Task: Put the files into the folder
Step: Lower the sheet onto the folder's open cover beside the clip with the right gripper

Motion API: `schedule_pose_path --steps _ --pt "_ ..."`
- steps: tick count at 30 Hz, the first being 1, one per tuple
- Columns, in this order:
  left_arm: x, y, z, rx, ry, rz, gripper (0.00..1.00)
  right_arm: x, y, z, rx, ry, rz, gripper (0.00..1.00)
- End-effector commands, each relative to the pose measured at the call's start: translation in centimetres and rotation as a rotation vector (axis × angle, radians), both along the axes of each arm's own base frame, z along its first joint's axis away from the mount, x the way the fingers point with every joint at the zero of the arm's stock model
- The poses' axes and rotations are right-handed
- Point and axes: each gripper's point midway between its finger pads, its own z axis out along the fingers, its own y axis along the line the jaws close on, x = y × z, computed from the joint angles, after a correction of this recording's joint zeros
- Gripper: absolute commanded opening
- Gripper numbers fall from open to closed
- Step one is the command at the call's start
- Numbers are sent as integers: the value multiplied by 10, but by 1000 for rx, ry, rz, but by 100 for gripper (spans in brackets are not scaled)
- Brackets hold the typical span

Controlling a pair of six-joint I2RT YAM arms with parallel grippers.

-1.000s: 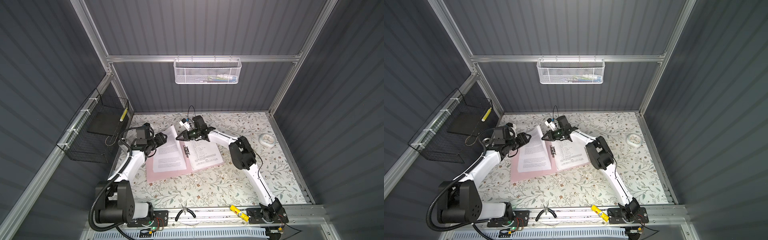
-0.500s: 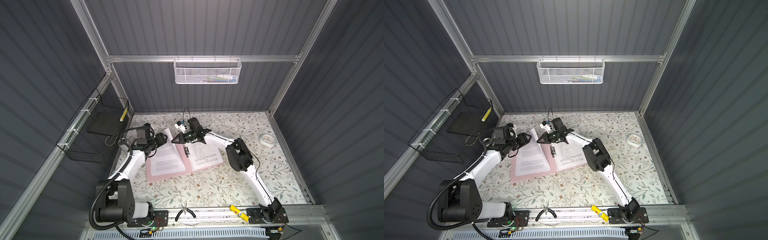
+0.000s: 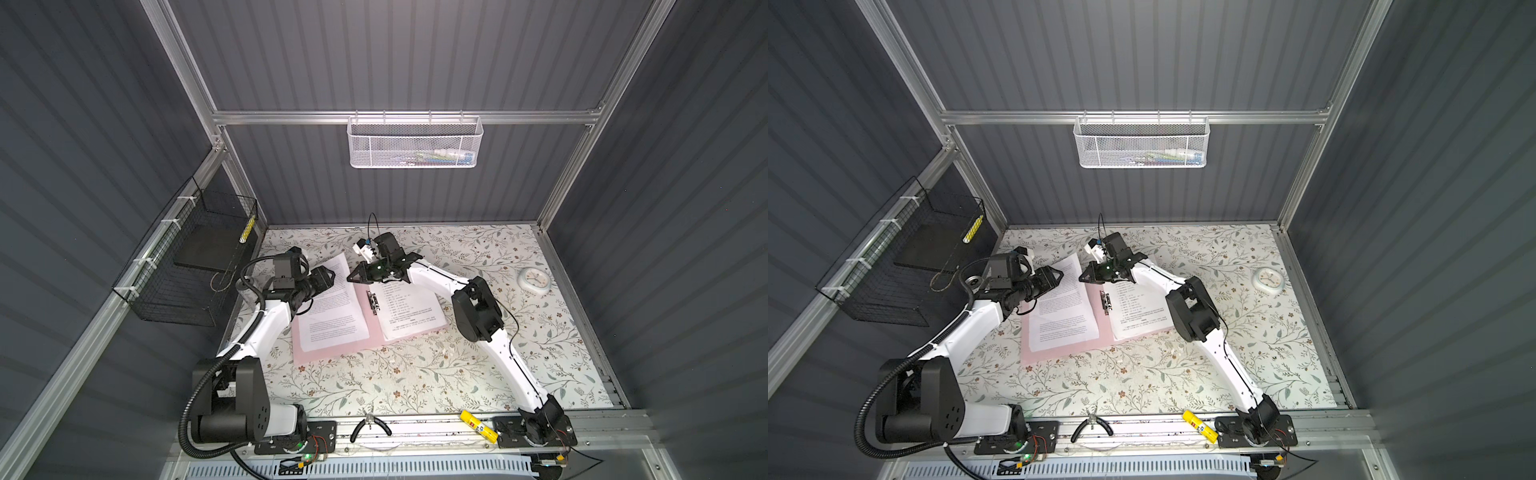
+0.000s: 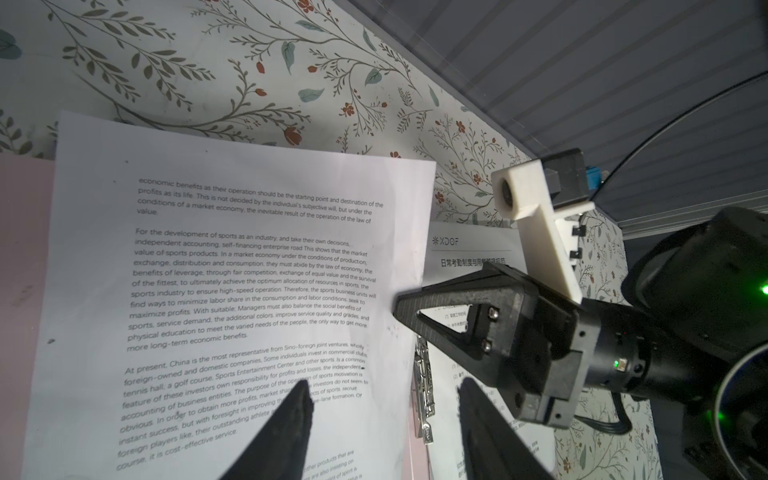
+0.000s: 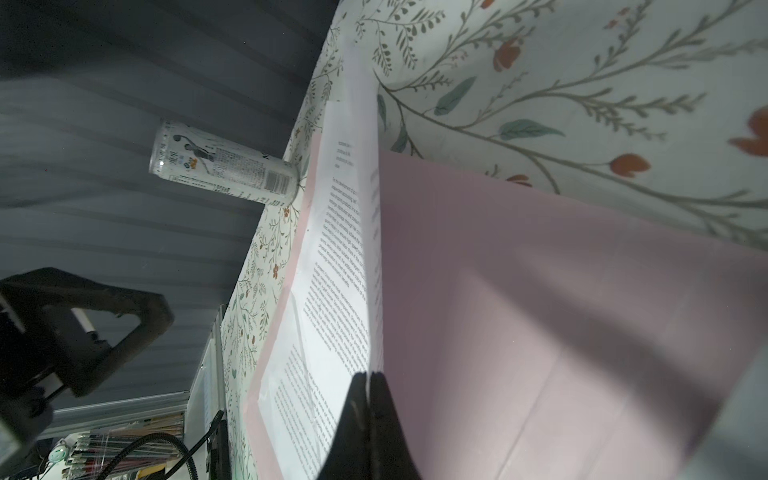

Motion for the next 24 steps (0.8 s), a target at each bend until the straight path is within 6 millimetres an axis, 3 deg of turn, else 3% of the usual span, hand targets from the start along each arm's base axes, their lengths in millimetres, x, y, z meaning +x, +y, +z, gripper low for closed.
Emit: schedule_pose_path --steps 1,14,24 --pt "1 -1 -4 3 3 -19 58 0 -2 -17 -39 26 -5 0" --pt "3 -2 -6 -1 7 -21 58 -10 4 -25 -23 66 19 0" --pt "6 -2 -8 -6 10 -21 57 -8 10 -26 -13 77 26 0"
